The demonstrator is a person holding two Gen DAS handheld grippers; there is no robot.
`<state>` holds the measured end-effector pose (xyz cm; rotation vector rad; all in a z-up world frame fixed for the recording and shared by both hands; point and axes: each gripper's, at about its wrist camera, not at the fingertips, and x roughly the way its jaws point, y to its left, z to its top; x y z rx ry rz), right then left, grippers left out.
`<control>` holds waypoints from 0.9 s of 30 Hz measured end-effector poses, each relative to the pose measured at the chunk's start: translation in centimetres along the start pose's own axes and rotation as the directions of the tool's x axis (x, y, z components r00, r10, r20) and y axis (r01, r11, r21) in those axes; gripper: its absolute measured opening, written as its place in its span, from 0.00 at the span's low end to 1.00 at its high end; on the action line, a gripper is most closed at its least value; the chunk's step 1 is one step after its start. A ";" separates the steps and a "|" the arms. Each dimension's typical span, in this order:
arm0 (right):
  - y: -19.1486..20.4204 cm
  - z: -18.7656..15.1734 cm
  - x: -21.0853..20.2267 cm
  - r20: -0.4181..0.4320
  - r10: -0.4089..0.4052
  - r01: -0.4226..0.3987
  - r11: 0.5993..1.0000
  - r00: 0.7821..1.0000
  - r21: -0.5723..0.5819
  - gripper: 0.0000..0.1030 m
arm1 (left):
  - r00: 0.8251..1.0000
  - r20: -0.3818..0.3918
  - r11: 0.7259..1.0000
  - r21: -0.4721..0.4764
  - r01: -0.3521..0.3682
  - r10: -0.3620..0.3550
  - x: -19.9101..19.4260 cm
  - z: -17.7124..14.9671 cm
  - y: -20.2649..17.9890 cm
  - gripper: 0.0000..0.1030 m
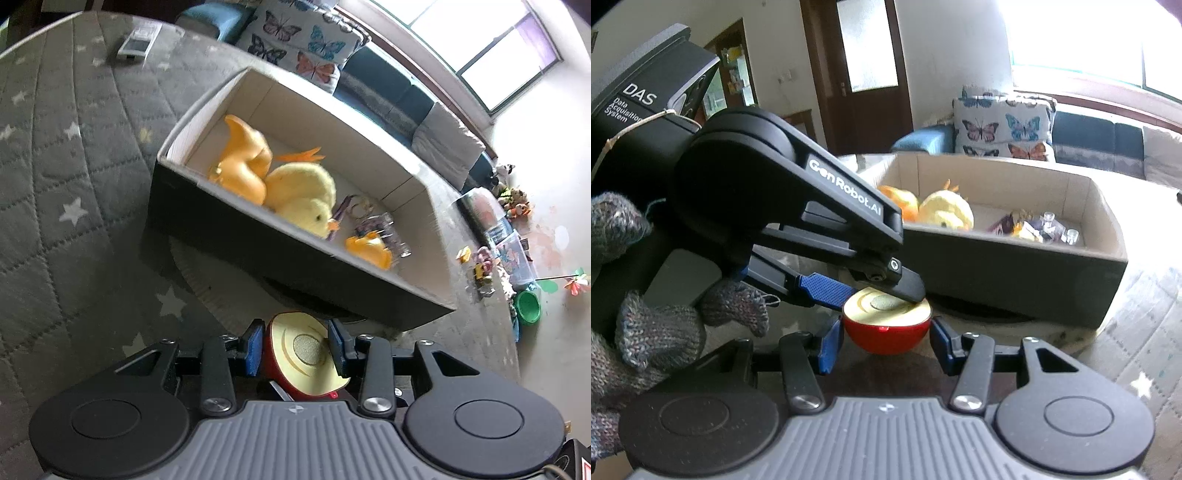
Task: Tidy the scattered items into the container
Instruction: 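Close both grippers together on the red-and-yellow half ball, then lift the half ball with both grippers and carry it over the box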
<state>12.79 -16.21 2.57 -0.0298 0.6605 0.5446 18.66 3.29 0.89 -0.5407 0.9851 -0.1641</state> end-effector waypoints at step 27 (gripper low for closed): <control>-8.1 8.6 2.1 0.095 -0.083 0.076 0.995 0.992 0.068 0.50 | 0.998 0.048 0.989 0.149 0.022 -0.029 4.0 8.4 -7.1 0.39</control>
